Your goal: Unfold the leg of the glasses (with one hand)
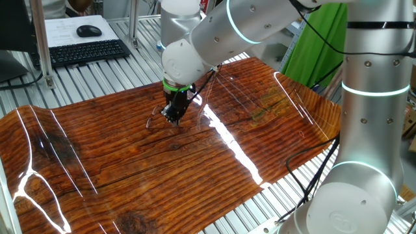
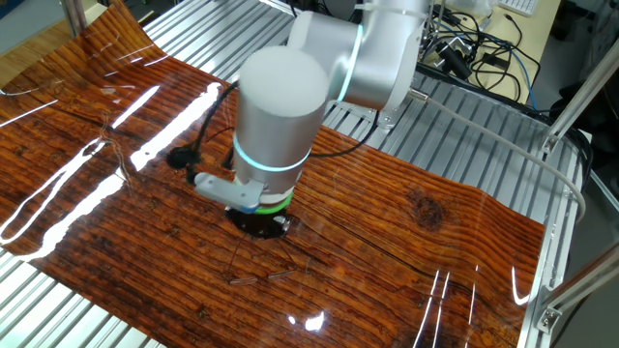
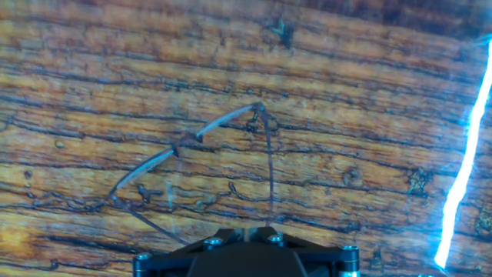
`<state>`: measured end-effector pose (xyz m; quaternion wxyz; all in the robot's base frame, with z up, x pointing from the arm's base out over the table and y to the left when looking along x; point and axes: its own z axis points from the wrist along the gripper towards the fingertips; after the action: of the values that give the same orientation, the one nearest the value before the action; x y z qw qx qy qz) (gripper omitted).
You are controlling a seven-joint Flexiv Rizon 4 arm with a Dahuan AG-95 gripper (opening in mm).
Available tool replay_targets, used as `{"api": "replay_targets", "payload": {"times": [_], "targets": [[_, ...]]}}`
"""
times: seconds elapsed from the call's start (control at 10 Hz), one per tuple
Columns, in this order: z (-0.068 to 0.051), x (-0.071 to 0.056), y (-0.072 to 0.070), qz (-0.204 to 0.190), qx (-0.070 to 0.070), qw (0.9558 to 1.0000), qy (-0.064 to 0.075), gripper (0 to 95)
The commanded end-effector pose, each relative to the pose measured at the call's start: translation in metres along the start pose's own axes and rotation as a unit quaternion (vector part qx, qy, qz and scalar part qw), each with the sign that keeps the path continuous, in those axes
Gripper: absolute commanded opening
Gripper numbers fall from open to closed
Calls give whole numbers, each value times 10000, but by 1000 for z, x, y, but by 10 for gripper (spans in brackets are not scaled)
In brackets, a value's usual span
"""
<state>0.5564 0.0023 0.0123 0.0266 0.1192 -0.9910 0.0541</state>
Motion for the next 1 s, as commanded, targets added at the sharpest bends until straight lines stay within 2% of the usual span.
{"api": "replay_targets", "payload": {"times": [0.1, 0.8, 0.9, 1.0], "targets": [[2, 1, -1, 14, -3, 10000, 13, 190], [0, 0, 0, -7, -19, 10000, 43, 190], [-1, 0, 1, -2, -10, 10000, 58, 380], [-2, 0, 1, -3, 1, 10000, 63, 380]]}}
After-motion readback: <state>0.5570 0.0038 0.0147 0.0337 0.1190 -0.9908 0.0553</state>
